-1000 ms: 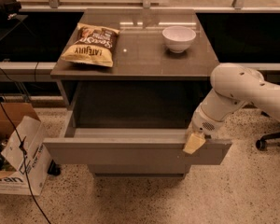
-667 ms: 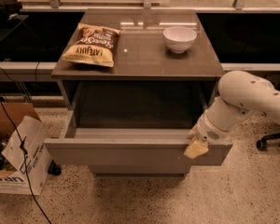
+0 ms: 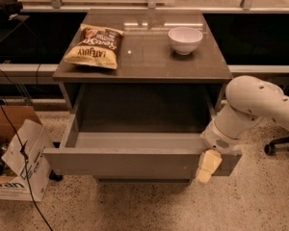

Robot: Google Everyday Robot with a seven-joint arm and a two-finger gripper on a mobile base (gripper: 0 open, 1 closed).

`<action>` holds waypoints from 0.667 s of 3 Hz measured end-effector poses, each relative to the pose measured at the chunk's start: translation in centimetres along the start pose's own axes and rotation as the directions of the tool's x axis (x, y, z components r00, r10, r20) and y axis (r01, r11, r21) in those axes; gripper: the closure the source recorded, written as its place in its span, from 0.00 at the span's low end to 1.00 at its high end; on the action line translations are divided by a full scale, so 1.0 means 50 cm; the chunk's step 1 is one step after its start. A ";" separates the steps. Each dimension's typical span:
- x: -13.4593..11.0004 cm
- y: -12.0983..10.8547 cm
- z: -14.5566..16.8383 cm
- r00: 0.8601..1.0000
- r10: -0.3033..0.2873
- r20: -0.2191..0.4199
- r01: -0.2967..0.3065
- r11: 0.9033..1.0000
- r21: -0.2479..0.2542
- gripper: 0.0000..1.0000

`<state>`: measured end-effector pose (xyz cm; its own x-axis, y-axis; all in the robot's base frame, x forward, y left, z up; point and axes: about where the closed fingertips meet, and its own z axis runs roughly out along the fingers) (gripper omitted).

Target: Open top drawer

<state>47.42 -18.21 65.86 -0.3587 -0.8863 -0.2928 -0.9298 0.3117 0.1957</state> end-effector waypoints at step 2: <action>0.057 0.083 0.004 0.998 0.056 -0.035 -0.058 0.997 -0.051 0.00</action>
Offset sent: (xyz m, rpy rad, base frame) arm -0.0797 -0.0196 0.0000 -0.0311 0.1202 -0.0796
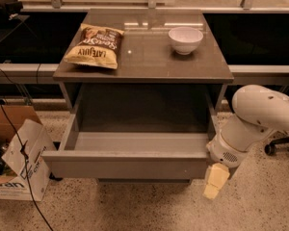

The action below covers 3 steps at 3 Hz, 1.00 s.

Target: Open top drawer

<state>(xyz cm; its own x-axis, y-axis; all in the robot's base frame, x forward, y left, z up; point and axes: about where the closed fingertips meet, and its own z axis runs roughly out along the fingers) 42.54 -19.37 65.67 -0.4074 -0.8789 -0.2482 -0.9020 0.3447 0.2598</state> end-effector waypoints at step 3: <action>0.018 0.025 0.002 0.999 0.030 -0.015 -0.031 0.999 -0.014 0.00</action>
Offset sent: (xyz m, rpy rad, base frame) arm -0.0518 -0.0123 0.0023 -0.0396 0.0890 -0.0730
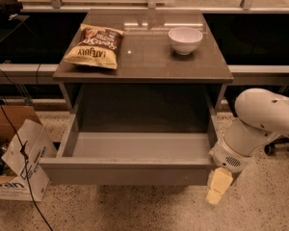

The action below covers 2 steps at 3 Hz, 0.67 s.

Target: Open top drawer

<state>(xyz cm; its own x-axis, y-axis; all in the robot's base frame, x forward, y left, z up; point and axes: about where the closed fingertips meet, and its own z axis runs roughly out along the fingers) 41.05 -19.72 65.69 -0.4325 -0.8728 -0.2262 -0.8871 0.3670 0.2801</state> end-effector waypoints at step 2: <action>0.029 0.024 -0.011 0.998 0.058 -0.033 -0.059 0.998 -0.004 0.00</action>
Offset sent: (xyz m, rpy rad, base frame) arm -0.0169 -0.0102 0.0050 -0.0363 0.0351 -0.0443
